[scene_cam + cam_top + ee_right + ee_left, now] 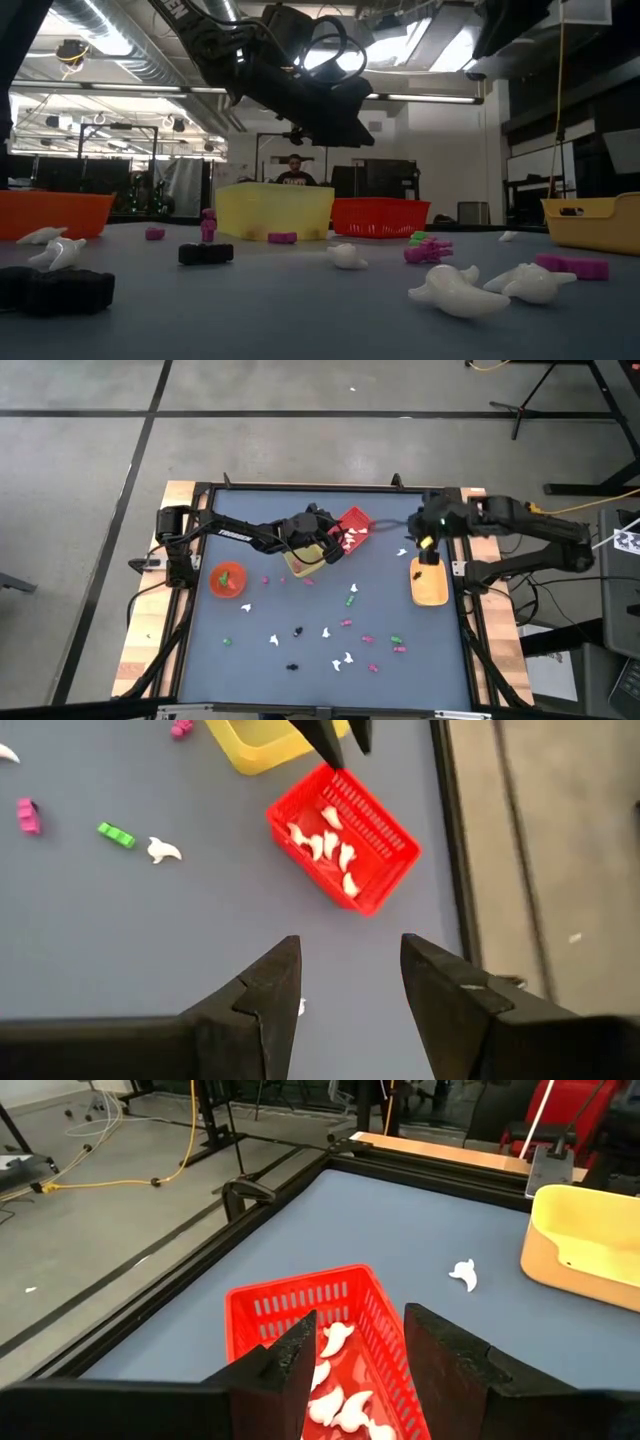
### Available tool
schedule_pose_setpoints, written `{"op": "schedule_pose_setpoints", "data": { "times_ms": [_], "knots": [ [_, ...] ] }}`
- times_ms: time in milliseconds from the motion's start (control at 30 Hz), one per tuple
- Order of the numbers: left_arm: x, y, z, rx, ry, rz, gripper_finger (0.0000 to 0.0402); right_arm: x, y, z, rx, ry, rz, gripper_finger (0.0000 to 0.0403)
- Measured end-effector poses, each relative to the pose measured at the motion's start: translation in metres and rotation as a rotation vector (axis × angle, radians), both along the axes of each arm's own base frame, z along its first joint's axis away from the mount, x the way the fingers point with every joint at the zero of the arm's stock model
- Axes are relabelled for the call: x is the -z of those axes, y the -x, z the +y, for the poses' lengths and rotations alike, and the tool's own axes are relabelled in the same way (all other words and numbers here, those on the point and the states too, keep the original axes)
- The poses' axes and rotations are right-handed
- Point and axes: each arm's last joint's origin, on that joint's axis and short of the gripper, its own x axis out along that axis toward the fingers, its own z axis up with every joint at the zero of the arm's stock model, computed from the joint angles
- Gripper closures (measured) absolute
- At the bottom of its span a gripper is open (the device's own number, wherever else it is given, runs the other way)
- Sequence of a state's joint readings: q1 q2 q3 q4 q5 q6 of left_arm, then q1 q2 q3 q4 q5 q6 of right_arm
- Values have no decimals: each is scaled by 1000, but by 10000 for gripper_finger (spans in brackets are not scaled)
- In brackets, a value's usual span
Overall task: Sort Halloween decoration
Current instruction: Put the white ghost toy into the red bin
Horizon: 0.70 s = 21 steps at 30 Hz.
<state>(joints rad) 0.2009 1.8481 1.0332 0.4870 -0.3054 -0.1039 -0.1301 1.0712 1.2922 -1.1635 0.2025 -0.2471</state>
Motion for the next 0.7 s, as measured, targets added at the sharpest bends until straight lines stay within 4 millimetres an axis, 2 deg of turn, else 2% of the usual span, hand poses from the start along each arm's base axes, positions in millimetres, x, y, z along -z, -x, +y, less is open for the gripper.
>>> {"op": "schedule_pose_setpoints", "data": {
  "times_ms": [133,300,467,700],
  "knots": [
    [0,0,0,1,0,-1,265,5,2,-20,45,-79,-16,233],
    [0,0,0,1,1,-1,265,34,-2,-33,37,-221,-8,233],
    [0,0,0,1,1,-1,265,76,-17,-25,-136,-387,-75,233],
    [0,0,-1,10,4,-1,265,125,-41,3,-362,-350,-278,233]
  ]
}}
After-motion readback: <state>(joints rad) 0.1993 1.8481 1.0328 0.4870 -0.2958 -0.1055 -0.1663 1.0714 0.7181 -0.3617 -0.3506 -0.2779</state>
